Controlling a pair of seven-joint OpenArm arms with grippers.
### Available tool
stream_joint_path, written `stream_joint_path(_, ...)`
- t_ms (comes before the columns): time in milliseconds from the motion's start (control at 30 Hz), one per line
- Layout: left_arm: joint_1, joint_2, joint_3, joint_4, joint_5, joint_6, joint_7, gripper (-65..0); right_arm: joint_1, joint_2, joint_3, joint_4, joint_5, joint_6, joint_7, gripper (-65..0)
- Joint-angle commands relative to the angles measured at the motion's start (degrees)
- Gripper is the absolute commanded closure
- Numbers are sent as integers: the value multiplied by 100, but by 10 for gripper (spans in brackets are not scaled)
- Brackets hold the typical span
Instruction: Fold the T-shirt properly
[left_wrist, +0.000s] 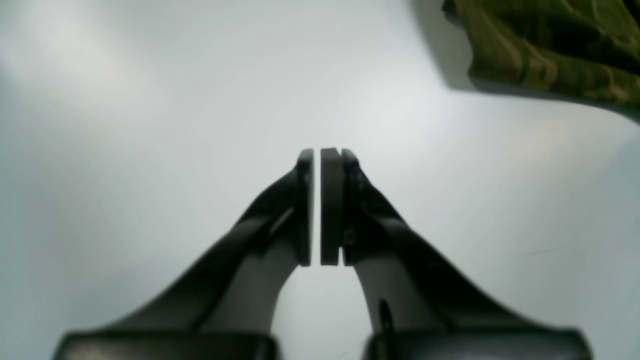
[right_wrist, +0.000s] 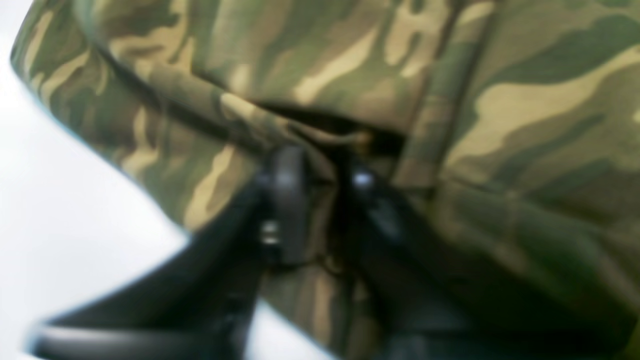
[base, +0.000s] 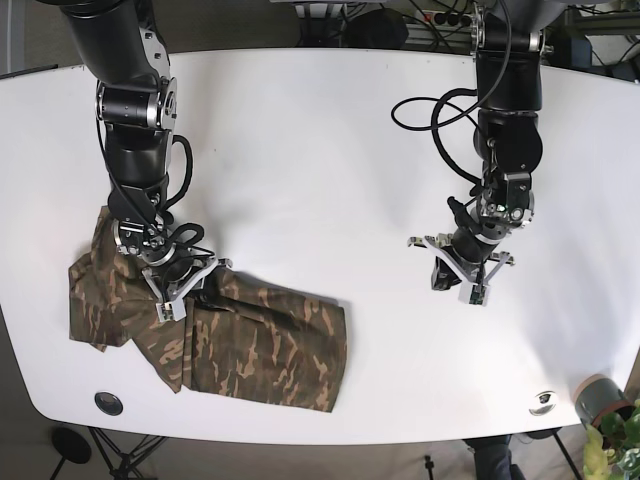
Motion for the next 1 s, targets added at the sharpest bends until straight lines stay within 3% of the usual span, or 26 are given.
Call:
stream_joint_path(0, -122, -45, -23, 132, -58, -14, -124, 0, 91, -51, -9, 32, -76, 116, -176, -35)
stream_joint_path(167, -122, -212, -111, 141, -66, -14, -124, 0, -217, -262, -247, 515, -85, 116, -405, -24)
stream_joint_path(367, -166, -203, -850, 404, -66, -23, 237, -3, -1104, -552, -950, 2361, -41, 116, -1222, -24)
stream_joint_path(600, -166, -203, -1606, 738, -66, -23, 465, -286, -2045, -1009, -1293, 4137, -41, 116, -2154, -24)
stream_joint_path(667, -175, -203, -1746, 738, -66, -23, 465, -336, -2221, -1132, -1372, 4436, -41, 116, -2356, -24)
stream_joint_path(967, -131, -238, -2397, 483, -49, -23, 474, -350, -2951, -1475, -1697, 5552, -67, 72, -2761, -24)
